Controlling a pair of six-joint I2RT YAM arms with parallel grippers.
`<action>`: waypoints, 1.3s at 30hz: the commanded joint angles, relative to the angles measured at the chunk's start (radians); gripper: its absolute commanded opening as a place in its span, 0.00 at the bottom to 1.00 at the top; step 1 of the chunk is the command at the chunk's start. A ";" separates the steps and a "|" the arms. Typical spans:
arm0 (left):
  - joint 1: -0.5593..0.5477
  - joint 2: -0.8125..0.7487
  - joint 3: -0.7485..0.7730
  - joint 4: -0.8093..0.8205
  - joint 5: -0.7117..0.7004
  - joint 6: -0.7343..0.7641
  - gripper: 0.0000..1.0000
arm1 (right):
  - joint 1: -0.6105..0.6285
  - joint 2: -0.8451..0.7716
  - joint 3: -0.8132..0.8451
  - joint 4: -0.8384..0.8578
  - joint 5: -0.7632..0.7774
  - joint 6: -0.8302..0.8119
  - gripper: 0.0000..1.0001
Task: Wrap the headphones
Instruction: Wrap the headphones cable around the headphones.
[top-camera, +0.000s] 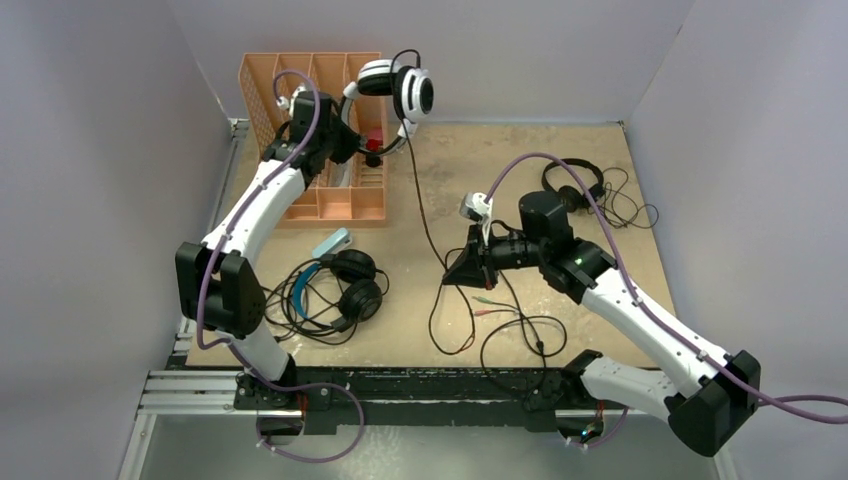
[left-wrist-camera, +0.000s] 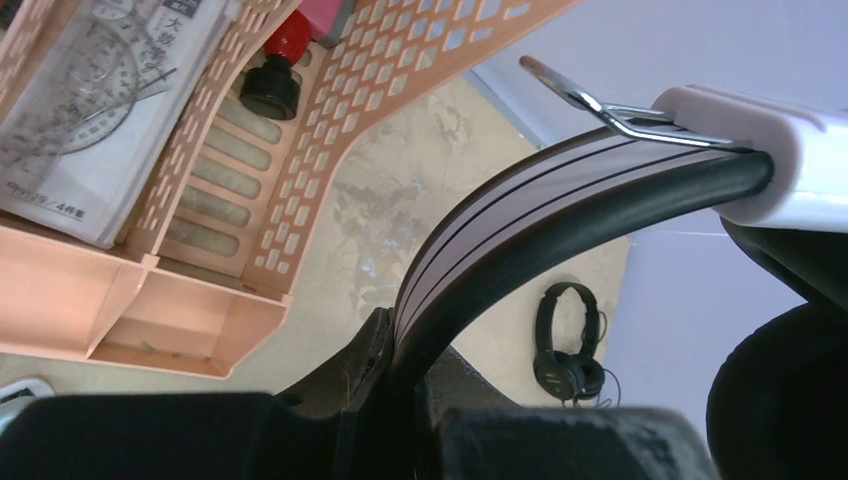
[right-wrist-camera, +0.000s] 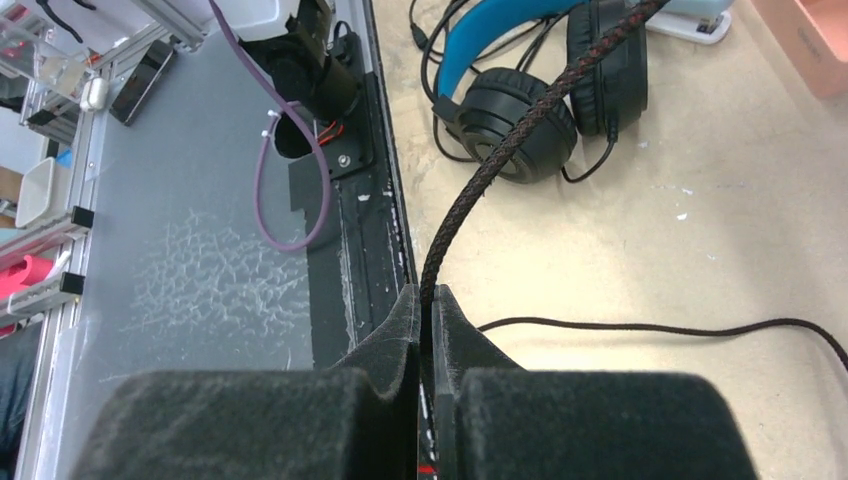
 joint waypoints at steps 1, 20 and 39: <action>0.013 -0.075 0.083 0.165 0.117 -0.039 0.00 | 0.004 0.008 -0.022 0.024 0.018 0.021 0.00; 0.030 -0.178 0.035 0.234 0.506 0.115 0.00 | -0.219 0.070 -0.021 0.113 0.234 0.084 0.00; -0.259 -0.389 -0.193 -0.137 0.180 0.921 0.00 | -0.495 0.377 0.332 -0.104 -0.025 0.075 0.00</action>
